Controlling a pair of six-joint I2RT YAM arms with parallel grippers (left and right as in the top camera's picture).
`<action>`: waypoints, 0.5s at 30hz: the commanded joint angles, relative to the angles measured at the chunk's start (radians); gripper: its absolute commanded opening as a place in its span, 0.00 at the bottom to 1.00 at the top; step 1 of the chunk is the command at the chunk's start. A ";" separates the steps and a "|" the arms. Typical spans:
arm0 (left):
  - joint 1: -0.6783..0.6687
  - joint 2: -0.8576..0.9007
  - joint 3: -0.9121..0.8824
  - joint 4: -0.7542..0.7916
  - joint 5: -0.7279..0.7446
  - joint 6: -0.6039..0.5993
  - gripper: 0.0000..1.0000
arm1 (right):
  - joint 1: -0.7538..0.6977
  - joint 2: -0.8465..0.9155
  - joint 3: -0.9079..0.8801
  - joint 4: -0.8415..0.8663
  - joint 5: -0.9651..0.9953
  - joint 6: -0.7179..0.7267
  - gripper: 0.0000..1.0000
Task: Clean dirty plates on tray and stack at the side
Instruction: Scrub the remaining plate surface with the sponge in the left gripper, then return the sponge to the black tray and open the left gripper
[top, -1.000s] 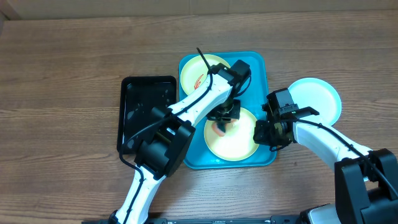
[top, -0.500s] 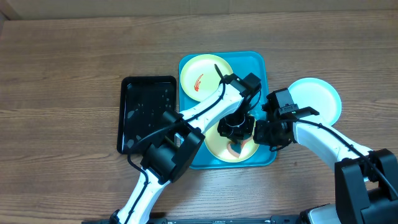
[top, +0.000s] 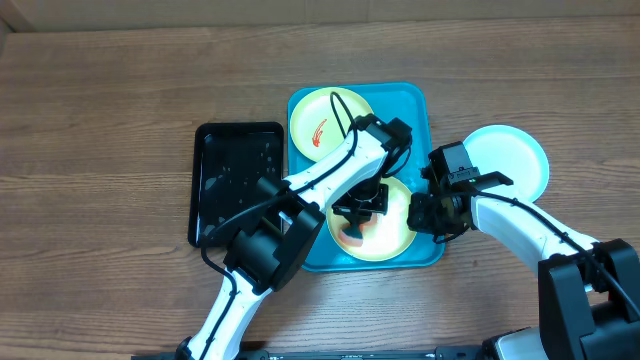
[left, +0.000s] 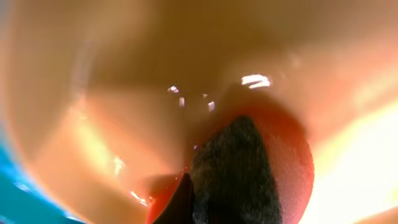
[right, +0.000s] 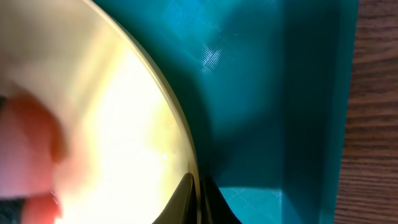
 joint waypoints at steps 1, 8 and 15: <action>0.037 0.026 0.071 0.006 -0.202 -0.070 0.04 | 0.005 0.013 -0.013 -0.005 0.044 -0.021 0.04; 0.037 0.019 0.334 -0.099 -0.099 -0.044 0.04 | 0.005 0.013 -0.013 -0.005 0.045 -0.021 0.04; 0.088 -0.012 0.602 -0.311 -0.024 0.028 0.04 | 0.005 0.013 -0.013 -0.005 0.045 -0.021 0.04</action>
